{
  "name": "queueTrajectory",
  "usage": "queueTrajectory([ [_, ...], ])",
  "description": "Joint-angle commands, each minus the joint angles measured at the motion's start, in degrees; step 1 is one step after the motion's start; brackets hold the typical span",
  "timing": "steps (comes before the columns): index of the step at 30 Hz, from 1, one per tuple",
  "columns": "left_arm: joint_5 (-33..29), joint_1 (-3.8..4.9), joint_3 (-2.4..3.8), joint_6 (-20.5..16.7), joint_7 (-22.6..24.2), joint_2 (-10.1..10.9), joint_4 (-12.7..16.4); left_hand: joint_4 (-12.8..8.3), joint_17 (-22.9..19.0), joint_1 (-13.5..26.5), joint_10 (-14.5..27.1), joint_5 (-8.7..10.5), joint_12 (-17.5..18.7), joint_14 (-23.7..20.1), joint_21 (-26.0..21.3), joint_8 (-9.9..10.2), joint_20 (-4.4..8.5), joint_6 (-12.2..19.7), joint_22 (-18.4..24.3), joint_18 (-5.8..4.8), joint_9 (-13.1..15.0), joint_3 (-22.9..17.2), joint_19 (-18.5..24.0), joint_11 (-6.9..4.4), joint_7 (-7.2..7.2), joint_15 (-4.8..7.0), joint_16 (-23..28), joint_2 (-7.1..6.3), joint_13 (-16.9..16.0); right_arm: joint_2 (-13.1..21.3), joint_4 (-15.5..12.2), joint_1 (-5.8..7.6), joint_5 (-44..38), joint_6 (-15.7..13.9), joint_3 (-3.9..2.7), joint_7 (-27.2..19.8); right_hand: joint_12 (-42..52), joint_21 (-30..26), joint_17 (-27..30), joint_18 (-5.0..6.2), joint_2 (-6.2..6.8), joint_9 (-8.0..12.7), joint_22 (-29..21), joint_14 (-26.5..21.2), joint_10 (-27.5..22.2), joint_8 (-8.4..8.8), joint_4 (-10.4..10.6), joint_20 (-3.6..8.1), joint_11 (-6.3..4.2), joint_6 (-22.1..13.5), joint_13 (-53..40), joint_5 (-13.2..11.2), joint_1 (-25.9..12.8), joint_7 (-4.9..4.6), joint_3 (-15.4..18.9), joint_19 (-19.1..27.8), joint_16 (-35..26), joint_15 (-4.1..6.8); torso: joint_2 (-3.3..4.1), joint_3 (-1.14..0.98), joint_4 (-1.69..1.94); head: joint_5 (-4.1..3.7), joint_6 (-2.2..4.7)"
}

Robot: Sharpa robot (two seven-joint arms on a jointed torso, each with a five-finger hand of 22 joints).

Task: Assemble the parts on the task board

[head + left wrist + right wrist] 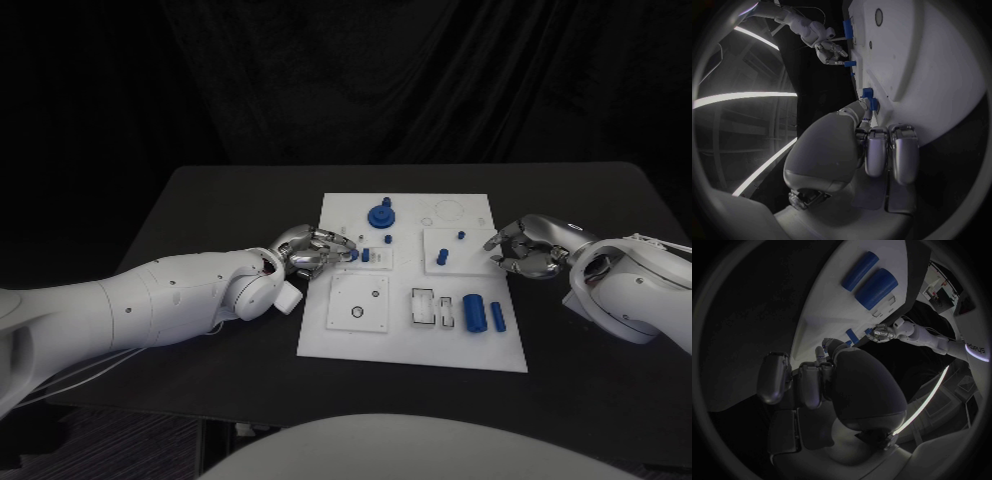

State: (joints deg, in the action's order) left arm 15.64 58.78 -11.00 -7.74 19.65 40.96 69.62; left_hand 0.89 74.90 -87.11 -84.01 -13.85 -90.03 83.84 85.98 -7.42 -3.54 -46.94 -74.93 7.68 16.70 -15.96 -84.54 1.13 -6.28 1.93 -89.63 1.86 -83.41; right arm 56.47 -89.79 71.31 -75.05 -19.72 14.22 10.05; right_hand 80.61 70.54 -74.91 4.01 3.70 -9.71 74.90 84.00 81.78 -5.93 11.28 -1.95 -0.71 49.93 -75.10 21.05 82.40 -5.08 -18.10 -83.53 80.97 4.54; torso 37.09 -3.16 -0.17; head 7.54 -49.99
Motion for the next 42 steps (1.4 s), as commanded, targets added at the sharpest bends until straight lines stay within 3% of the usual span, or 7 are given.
queueTrajectory([
  [1,0.32,-1.32,-1.09,-1.39,-7.51,0.26,-1.09,-0.46,15.10,-0.19,-5.99,-0.57,0.03,6.16,-0.13,0.15,-0.94,0.65,-13.60,-6.57,-0.10,-0.12,-2.77,-0.08,0.00,0.01,-0.37,0.23,-6.59,0.03,-0.11,-0.15,-0.16,0.11,-0.03,0.35,-0.17,-0.02,-7.12,-0.07,0.00,0.06,9.88,3.81,-0.21,0.22,-0.49,-0.07,-0.04,0.26,-4.86,0.24,0.57,0.22,-0.22,0.01,-0.07,-0.23,0.01,-0.02,-0.01,0.00,-0.01],
  [10,0.32,-1.33,-1.09,-1.04,-6.59,0.54,-1.14,-0.53,15.10,-0.01,-5.99,-1.12,0.03,6.16,-0.28,0.07,-0.90,1.28,-13.55,-6.53,-0.16,-0.20,-2.67,-0.08,0.01,0.03,-0.37,0.28,-6.59,-0.03,-0.03,-0.17,-0.16,0.23,-0.03,0.39,-0.15,-0.03,-7.12,-0.07,0.03,0.07,9.88,3.81,-0.19,0.23,-0.67,-0.06,-0.04,0.26,-4.88,0.32,0.75,0.22,-0.30,0.01,-0.07,-0.22,0.01,0.00,0.00,0.15,-0.01],
  [16,0.32,-1.33,-1.09,-1.48,-0.32,1.10,-0.45,-0.59,15.10,0.57,-5.99,-1.02,0.03,6.16,-0.36,0.21,-0.77,4.84,-13.53,-6.51,-0.67,-0.31,-2.60,-0.24,0.23,0.15,-0.37,0.31,-6.59,0.02,-0.02,-0.20,-0.16,0.26,-0.03,0.37,-0.16,-0.03,-7.13,-0.06,0.04,0.07,9.88,3.82,-0.20,0.23,-0.73,-0.06,-0.04,0.27,-4.87,0.35,0.81,0.21,-0.32,0.01,-0.05,-0.22,0.01,0.00,0.00,0.22,-0.01],
  [23,8.57,-1.01,-1.08,-9.20,9.79,3.94,3.64,-0.32,15.10,1.02,-5.99,-0.32,0.03,6.16,0.17,-0.38,-1.15,8.08,-13.71,-6.66,-1.04,0.13,-2.93,0.56,-0.79,-0.44,-0.37,0.09,-6.59,0.14,0.02,-0.20,-0.16,0.28,-0.03,0.44,-0.20,-0.07,-7.10,-0.06,0.04,0.07,9.87,3.81,-0.23,0.23,-0.78,-0.06,-0.03,0.27,-4.83,0.38,0.86,0.20,-0.35,0.02,-0.09,-0.22,0.00,0.00,0.02,-0.12,-0.01],
  [32,16.79,3.88,-1.08,-16.14,6.44,7.14,8.57,2.94,15.10,3.47,-5.99,2.21,0.03,6.16,0.06,-3.94,-1.99,11.75,-13.66,-6.63,-0.10,2.22,-2.86,1.67,-2.19,-1.40,-0.37,0.93,-6.59,-0.09,0.20,-0.18,-0.16,0.35,-0.04,0.72,-0.20,0.01,-7.11,-0.07,0.04,0.07,9.89,3.81,-0.24,0.23,-0.77,-0.06,-0.02,0.28,-4.82,0.38,0.84,0.19,-0.35,-0.01,-0.07,-0.22,-0.01,-0.01,0.05,-0.17,-0.01],
  [36,21.25,6.15,-1.08,-13.96,1.05,7.56,8.99,4.92,15.10,4.82,-5.99,3.74,0.03,6.16,0.01,-7.14,-2.51,12.78,-13.63,-6.61,0.99,3.80,-2.84,2.17,-2.70,-1.87,-0.37,1.25,-6.59,-0.34,0.29,-0.17,-0.16,0.38,-0.04,0.84,-0.17,0.03,-7.11,-0.08,0.01,0.07,9.90,3.81,-0.21,0.22,-0.75,-0.06,-0.01,0.30,-4.86,0.37,0.80,0.18,-0.35,-0.02,-0.07,-0.23,-0.07,-0.06,-0.02,-0.04,-0.01],
  [42,31.78,8.61,-1.08,-5.54,-4.69,6.33,6.79,4.10,15.10,2.90,-5.99,6.26,0.03,6.16,-0.06,-10.53,-2.67,12.41,-13.60,-6.57,1.53,4.57,-2.82,2.05,-2.44,-1.85,-0.37,0.39,-6.59,-0.55,0.30,-0.16,-0.16,0.48,-0.04,0.97,-0.14,0.06,-7.12,-0.09,-0.04,0.07,9.91,3.81,-0.18,0.20,-0.74,-0.06,-0.01,0.34,-4.89,0.38,0.80,0.19,-0.38,-0.03,-0.06,-0.23,-0.10,-0.23,-0.36,0.15,-0.01],
])
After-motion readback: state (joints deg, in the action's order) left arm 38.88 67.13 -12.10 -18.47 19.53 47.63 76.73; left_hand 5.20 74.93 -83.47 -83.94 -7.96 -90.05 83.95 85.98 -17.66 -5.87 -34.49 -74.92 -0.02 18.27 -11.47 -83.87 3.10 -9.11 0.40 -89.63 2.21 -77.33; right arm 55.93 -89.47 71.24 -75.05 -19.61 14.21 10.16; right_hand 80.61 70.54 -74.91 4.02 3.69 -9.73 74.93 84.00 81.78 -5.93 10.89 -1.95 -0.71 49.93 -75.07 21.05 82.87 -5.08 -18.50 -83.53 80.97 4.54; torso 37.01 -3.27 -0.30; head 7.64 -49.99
